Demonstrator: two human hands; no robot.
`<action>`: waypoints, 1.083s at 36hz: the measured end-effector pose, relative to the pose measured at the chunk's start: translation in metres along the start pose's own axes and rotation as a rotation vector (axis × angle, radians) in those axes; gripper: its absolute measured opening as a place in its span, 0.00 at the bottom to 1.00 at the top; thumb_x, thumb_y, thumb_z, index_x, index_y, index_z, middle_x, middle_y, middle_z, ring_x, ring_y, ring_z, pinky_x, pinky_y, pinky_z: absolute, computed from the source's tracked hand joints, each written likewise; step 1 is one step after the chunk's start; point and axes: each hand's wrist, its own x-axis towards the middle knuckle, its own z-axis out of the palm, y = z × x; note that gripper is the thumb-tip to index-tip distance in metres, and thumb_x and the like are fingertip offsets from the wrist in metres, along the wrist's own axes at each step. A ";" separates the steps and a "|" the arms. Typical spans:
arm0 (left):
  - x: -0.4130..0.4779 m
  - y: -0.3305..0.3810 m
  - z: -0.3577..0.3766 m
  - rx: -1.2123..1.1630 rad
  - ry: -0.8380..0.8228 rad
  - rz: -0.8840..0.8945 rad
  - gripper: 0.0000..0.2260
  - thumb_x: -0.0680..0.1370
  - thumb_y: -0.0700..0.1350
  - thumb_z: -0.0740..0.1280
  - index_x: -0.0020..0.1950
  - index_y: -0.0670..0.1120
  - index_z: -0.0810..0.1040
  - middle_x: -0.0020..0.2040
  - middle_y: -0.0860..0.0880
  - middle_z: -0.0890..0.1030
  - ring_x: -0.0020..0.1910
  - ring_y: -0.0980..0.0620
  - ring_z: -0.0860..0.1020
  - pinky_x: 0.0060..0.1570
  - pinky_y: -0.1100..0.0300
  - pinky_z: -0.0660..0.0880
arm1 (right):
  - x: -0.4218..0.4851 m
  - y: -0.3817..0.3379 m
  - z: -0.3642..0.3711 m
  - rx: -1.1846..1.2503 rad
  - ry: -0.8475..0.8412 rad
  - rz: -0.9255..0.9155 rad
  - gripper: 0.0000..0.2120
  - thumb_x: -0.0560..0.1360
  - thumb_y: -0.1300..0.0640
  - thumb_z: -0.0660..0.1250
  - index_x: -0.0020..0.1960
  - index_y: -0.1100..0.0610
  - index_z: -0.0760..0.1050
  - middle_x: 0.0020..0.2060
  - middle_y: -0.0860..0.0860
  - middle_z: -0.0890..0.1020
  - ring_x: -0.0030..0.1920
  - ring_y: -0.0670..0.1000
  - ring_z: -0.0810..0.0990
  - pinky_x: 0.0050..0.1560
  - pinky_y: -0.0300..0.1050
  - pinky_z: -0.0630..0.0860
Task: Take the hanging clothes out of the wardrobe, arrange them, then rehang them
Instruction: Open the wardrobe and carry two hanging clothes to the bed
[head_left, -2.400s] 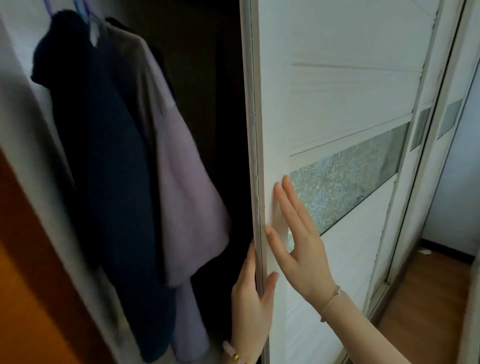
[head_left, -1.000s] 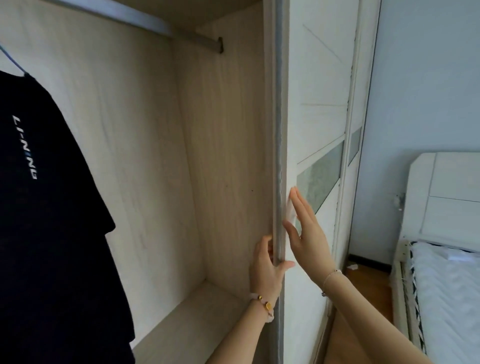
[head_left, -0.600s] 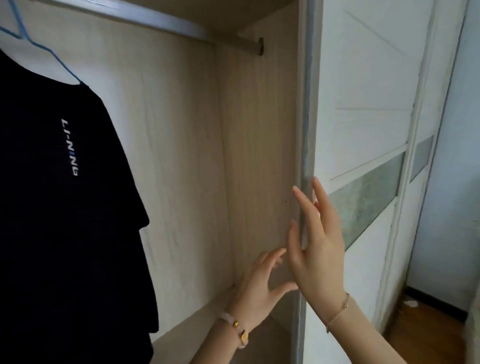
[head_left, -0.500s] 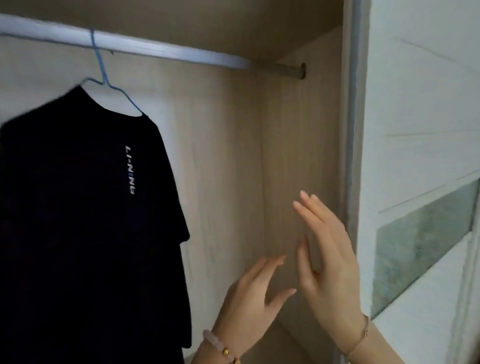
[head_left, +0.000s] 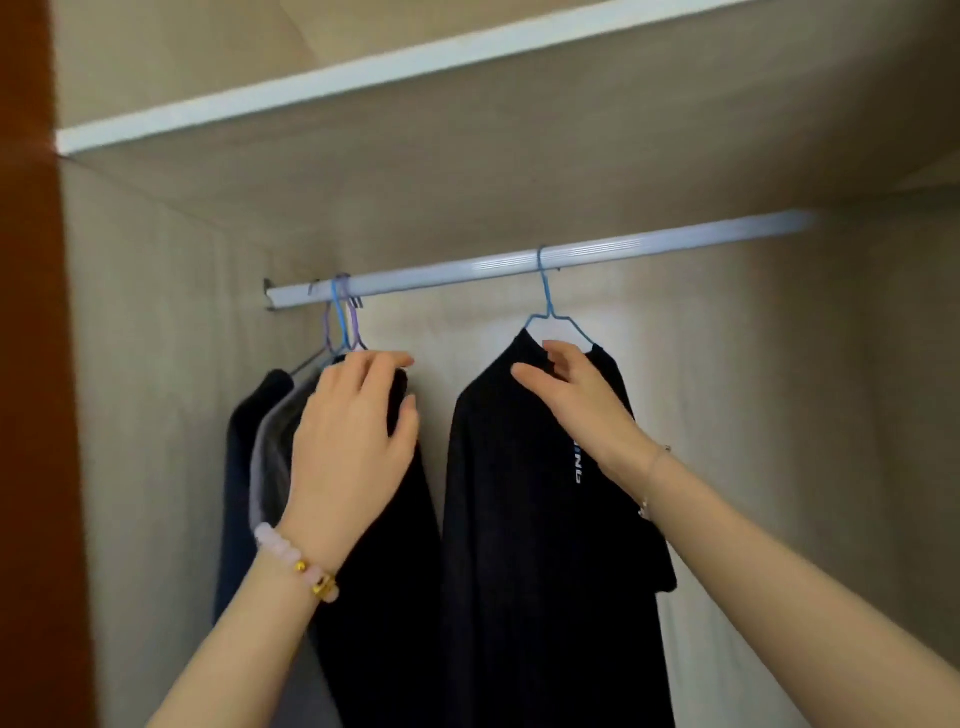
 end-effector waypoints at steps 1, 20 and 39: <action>0.008 -0.008 -0.002 0.060 -0.019 -0.014 0.14 0.75 0.42 0.66 0.61 0.43 0.75 0.56 0.45 0.77 0.54 0.43 0.75 0.51 0.52 0.72 | 0.010 -0.005 0.005 -0.012 0.002 0.012 0.34 0.74 0.46 0.65 0.74 0.54 0.57 0.67 0.47 0.66 0.67 0.47 0.67 0.63 0.41 0.66; 0.076 -0.064 0.022 0.147 -0.579 -0.423 0.10 0.76 0.35 0.58 0.35 0.43 0.63 0.40 0.45 0.73 0.46 0.42 0.73 0.39 0.57 0.68 | 0.074 0.029 0.006 -0.087 0.226 0.201 0.17 0.75 0.66 0.54 0.62 0.63 0.70 0.49 0.54 0.73 0.47 0.54 0.72 0.48 0.42 0.69; 0.071 -0.077 0.050 -0.617 -0.344 -0.876 0.01 0.72 0.34 0.65 0.42 0.36 0.75 0.36 0.41 0.76 0.34 0.47 0.75 0.32 0.60 0.70 | 0.064 0.016 -0.025 0.032 0.070 0.148 0.16 0.74 0.72 0.54 0.50 0.59 0.77 0.38 0.58 0.79 0.31 0.53 0.77 0.22 0.33 0.73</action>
